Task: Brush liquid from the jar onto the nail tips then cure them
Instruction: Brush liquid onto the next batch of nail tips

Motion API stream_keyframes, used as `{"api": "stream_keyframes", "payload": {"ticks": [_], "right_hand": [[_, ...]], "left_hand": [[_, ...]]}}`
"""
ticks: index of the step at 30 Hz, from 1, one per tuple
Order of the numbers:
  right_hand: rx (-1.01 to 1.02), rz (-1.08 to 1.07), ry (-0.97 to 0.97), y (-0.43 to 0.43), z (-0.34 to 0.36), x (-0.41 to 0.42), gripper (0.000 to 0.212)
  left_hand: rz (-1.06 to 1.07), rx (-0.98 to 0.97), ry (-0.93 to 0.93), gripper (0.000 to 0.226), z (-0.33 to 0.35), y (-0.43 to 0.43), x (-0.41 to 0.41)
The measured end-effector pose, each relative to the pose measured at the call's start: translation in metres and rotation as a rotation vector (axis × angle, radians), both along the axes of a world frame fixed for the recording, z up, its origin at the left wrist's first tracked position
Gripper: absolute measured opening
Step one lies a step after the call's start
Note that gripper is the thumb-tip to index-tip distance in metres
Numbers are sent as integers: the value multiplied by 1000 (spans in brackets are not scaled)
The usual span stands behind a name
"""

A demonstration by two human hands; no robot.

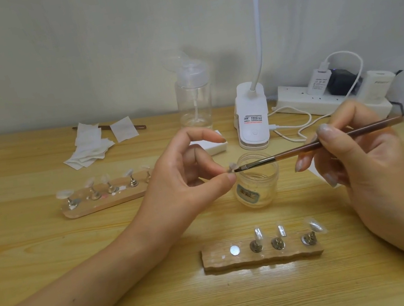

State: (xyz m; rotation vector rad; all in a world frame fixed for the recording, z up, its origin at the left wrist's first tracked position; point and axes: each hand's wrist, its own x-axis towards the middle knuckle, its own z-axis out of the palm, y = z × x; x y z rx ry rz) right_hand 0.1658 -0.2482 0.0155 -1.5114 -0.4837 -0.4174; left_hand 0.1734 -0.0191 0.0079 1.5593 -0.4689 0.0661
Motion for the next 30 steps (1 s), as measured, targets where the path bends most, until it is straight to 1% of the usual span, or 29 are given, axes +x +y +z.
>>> {"api": "stream_keyframes", "payload": {"ticks": [6, 9, 12, 14, 16, 19, 20, 23, 24, 26, 30], "right_hand": [[44, -51, -18, 0, 1, 0, 22], [61, -75, -28, 1, 4, -3, 12], [13, -105, -70, 1, 5, -8, 29], [-56, -92, -143, 1, 7, -11, 33], [-180, -38, -246, 0, 7, -15, 30], [-338, 96, -300, -1, 6, -19, 15], [-389, 133, -309, 0, 6, -20, 16], [-511, 213, -385, 0, 5, -19, 43], [-543, 216, -401, 1, 4, -19, 48], [-604, 192, -394, 2, 2, -20, 51], [-703, 171, -405, 3, -4, -21, 43]], "left_hand": [[-16, -44, -29, 42, 1, 3, 1], [-91, -39, -50, 49, 6, 12, 5], [-230, 8, -25, 47, 14, 23, 6], [-324, 70, 22, 43, 17, 27, 5], [-417, 154, 58, 39, 17, 28, 3], [-520, 267, 91, 38, 18, 26, 1], [-535, 297, 92, 39, 17, 26, 0], [-526, 375, 68, 43, 15, 25, -1], [-517, 398, 57, 45, 14, 24, -1], [-501, 429, 34, 45, 13, 23, -2], [-488, 470, -23, 42, 10, 23, -4]]}}
